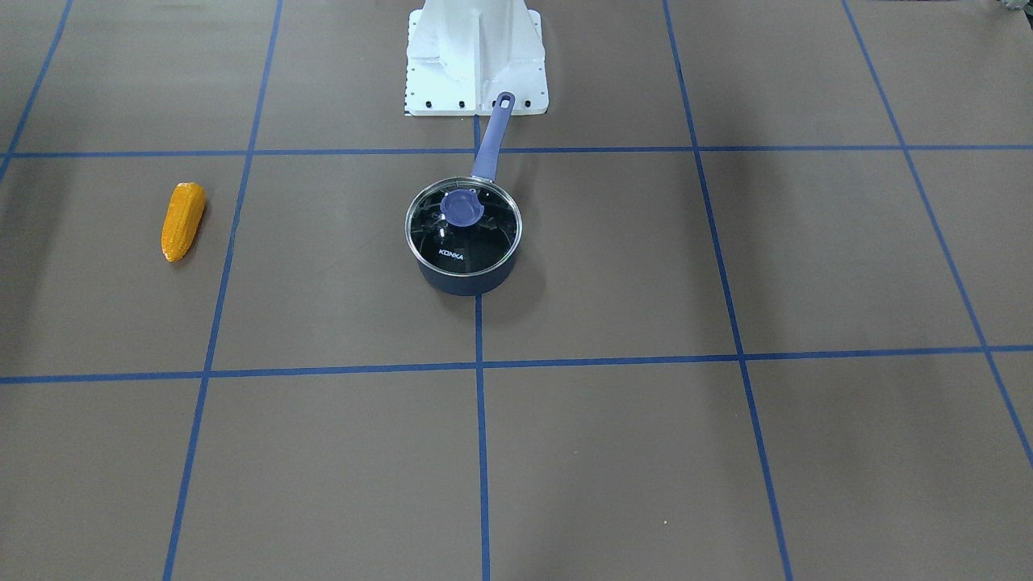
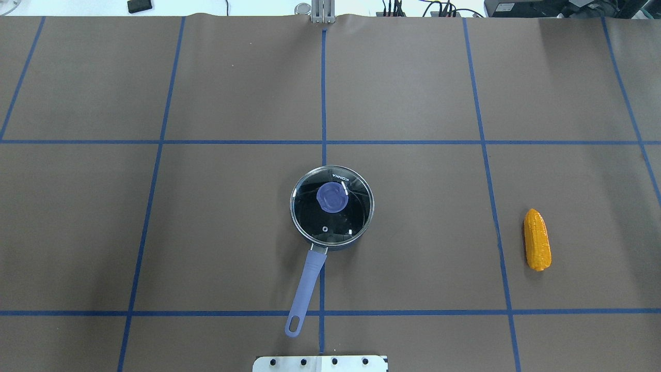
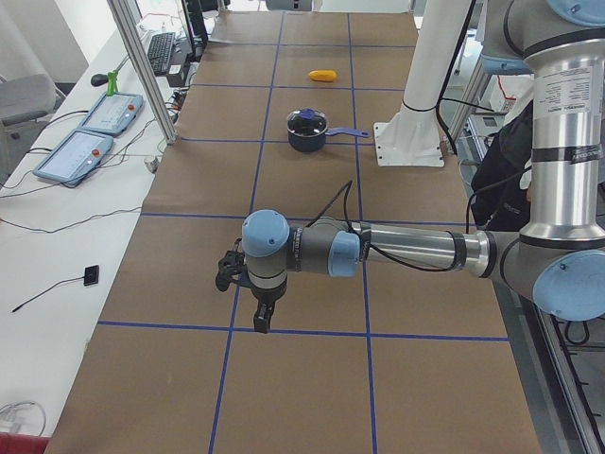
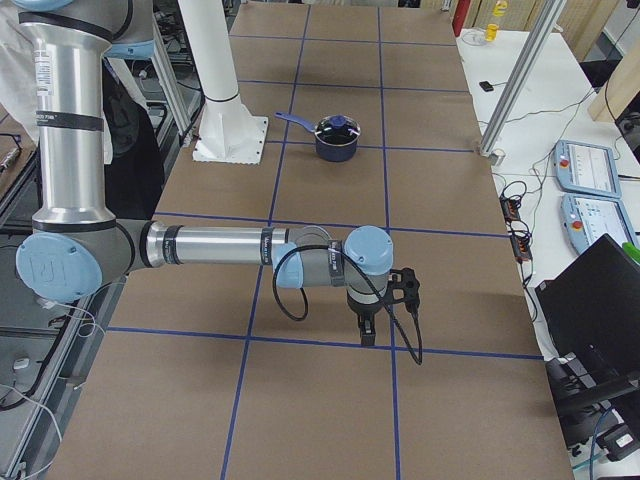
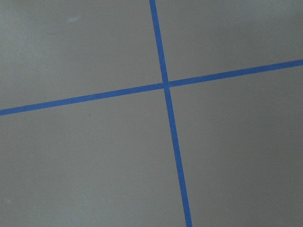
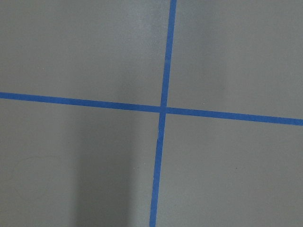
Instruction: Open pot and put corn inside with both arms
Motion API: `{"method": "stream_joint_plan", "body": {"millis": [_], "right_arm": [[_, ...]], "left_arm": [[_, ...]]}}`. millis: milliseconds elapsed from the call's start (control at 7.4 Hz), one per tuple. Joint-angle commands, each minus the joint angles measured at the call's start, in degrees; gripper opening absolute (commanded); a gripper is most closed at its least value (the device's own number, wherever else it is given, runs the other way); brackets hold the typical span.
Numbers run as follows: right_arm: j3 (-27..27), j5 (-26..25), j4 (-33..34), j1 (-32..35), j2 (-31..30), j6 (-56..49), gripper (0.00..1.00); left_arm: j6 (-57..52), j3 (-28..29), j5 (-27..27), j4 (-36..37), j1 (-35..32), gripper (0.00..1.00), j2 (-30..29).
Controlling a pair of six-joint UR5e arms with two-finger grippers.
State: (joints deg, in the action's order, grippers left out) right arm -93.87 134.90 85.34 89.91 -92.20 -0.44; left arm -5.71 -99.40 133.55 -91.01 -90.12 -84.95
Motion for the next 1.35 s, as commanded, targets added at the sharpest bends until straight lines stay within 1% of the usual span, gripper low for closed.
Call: {"method": "stream_joint_plan", "body": {"millis": [0, 405, 676, 811, 946, 1081, 1216], "right_arm": [[0.0, 0.0, 0.0, 0.0, 0.1, 0.2, 1.0], [-0.6, -0.1, -0.1, 0.0, 0.1, 0.1, 1.0], [-0.9, 0.0, -1.1, 0.0, 0.7, 0.4, 1.0], [-0.5, 0.1, -5.7, -0.1, 0.7, 0.7, 1.0], [-0.3, 0.0, -11.8, -0.1, 0.7, 0.8, 1.0], [-0.3, 0.1, -15.8, -0.1, 0.0, 1.0, 1.0], [-0.1, -0.1, -17.4, -0.1, -0.3, 0.6, 1.0]], "left_arm": [[0.1, -0.5, 0.0, 0.0, 0.0, 0.99, 0.0], [0.4, -0.7, 0.0, 0.0, 0.0, 0.99, -0.3], [0.5, -3.8, 0.0, -0.1, -0.1, 0.99, -0.4], [0.6, -4.5, -0.1, -2.7, -0.1, 0.99, -0.9], [0.6, -4.0, -0.5, -9.3, -0.1, 0.99, -1.7], [0.7, -3.0, -0.2, -12.8, -0.1, 0.99, -2.8], [0.1, -3.7, 0.1, -14.3, -0.1, 0.99, -2.4]]}}
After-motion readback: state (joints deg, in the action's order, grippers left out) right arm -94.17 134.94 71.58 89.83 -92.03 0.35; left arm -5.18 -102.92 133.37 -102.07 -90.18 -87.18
